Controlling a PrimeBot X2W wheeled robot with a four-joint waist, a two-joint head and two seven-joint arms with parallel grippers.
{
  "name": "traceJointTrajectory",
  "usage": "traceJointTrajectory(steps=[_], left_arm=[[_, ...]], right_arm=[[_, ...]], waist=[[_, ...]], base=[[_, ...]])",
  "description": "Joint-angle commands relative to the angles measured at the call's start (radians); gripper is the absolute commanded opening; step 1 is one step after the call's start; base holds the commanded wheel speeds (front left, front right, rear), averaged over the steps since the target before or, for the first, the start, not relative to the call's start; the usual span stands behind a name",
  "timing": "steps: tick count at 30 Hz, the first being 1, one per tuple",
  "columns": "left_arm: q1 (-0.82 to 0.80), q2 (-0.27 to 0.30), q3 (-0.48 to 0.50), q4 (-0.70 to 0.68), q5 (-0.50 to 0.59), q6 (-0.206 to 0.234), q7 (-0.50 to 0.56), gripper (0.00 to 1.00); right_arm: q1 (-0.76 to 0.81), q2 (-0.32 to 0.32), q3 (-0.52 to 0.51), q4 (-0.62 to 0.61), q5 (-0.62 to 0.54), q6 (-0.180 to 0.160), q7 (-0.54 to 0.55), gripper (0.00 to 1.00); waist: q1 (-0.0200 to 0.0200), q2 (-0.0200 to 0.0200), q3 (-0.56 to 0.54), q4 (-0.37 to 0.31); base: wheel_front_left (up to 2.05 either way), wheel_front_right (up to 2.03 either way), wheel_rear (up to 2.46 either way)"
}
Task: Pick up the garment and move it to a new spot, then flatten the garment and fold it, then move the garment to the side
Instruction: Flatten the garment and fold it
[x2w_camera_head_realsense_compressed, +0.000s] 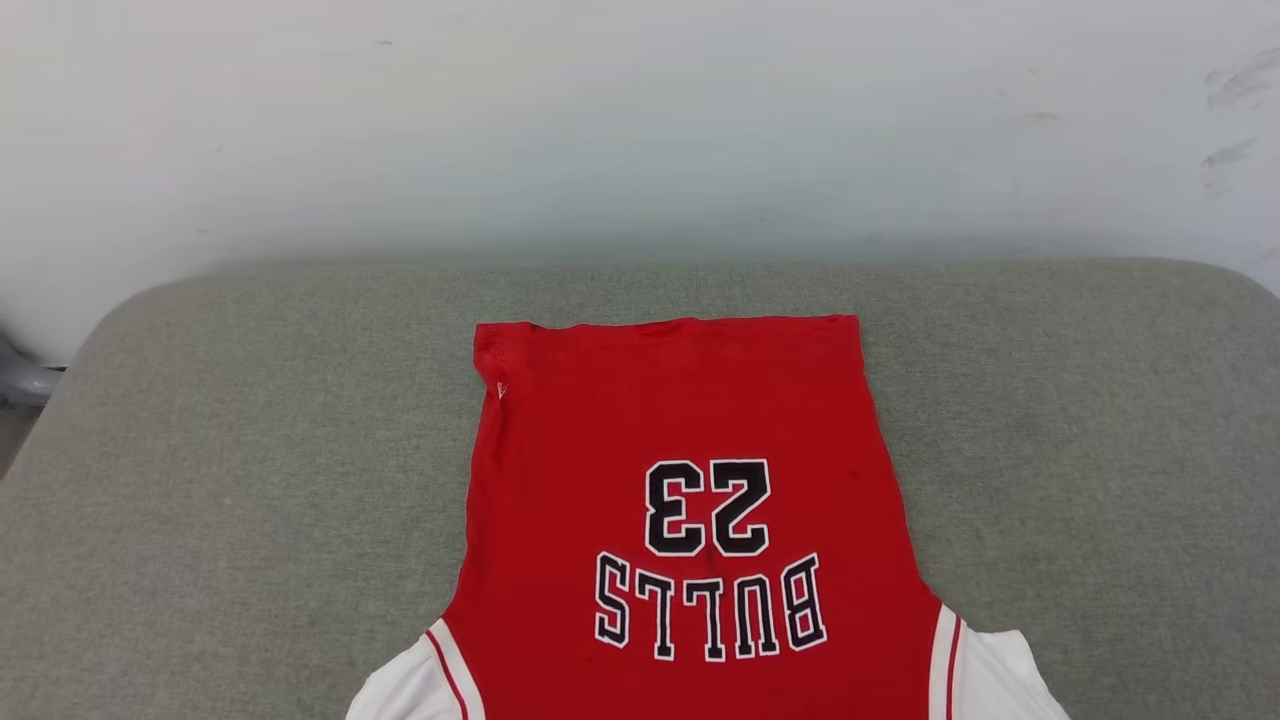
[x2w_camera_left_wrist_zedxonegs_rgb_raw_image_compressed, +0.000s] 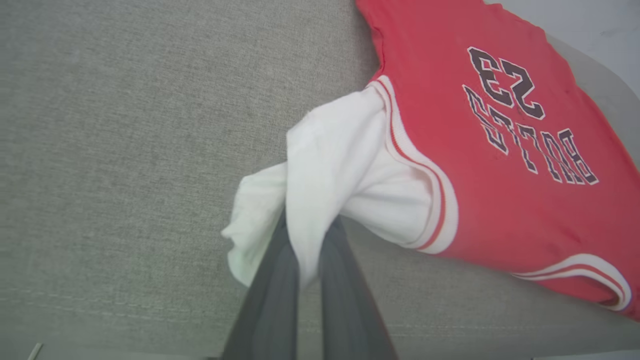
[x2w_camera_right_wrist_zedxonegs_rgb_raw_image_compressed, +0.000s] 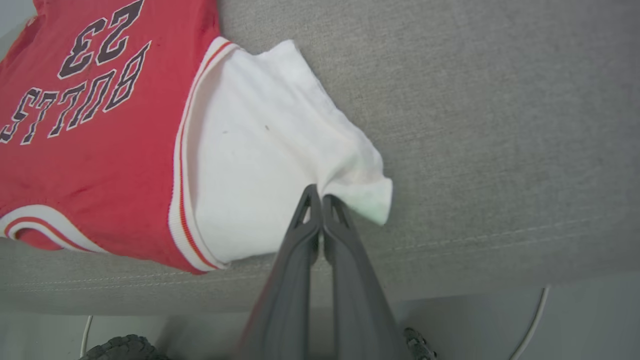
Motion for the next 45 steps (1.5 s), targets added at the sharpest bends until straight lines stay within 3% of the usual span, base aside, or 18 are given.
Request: traceJointTrajectory(steps=[1,2,3,5,6,13,20,25,35,45], left_arm=[[0.004,0.003,0.002,-0.001,0.004,0.002,-0.004,0.0],[0.0,0.001,-0.003,-0.001,0.006,0.0,-0.004,0.0],[-0.01,0.001,-0.008,-0.002,0.015,-0.002,-0.005,0.0],[-0.032,-0.006,-0.017,-0.009,0.027,-0.006,-0.009,0.0],[-0.041,-0.006,-0.024,-0.01,0.036,-0.008,-0.006,0.0],[-0.111,-0.023,-0.05,-0.028,0.076,-0.013,-0.008,0.0],[-0.229,-0.045,-0.073,-0.057,0.132,-0.037,-0.023,0.0],[-0.309,-0.08,-0.083,-0.067,0.166,-0.054,-0.057,0.0],[-0.406,-0.112,-0.105,-0.094,0.201,-0.095,-0.09,0.0],[-0.456,-0.154,-0.123,-0.077,0.203,-0.127,-0.117,0.0]], right_arm=[[0.008,0.001,0.003,0.005,-0.002,-0.001,0.002,0.0],[0.0,0.001,0.004,0.01,0.0,-0.001,0.003,0.0],[-0.014,0.001,0.009,0.016,-0.001,-0.001,-0.002,0.25],[-0.052,0.001,0.015,0.019,-0.007,-0.001,-0.027,0.66],[-0.066,0.001,0.02,0.023,-0.013,-0.001,-0.035,1.0],[-0.299,-0.022,-0.029,0.056,-0.041,-0.001,-0.134,1.0],[-0.635,-0.091,-0.021,0.232,-0.025,-0.001,-0.145,1.0],[-0.874,-0.149,0.011,0.4,0.003,-0.001,-0.058,1.0],[-1.273,-0.236,0.069,0.698,-0.04,-0.001,0.233,1.0],[-1.431,-0.264,0.081,0.898,-0.14,-0.001,0.358,1.0]], waist=[[0.0002,-0.0001,-0.001,0.003],[0.0002,-0.0001,-0.002,0.005],[0.0002,-0.0001,-0.002,0.008],[0.0002,-0.0001,0.0,0.012],[0.0002,-0.0001,0.003,0.016],[0.0002,-0.0001,0.055,0.042],[0.0002,-0.0001,0.198,0.108],[0.0002,-0.0001,0.299,0.158],[0.0002,-0.0001,0.442,0.253],[0.0002,-0.0001,0.517,0.289]], base=[[0.0,0.0,0.0],[0.0,0.0,0.0],[0.0,0.0,0.0],[0.0,0.0,0.0],[0.0,0.0,0.0],[0.0,0.0,0.0],[0.0,0.0,0.0],[0.0,0.0,0.0],[0.0,0.0,0.0],[0.0,0.0,0.0]])
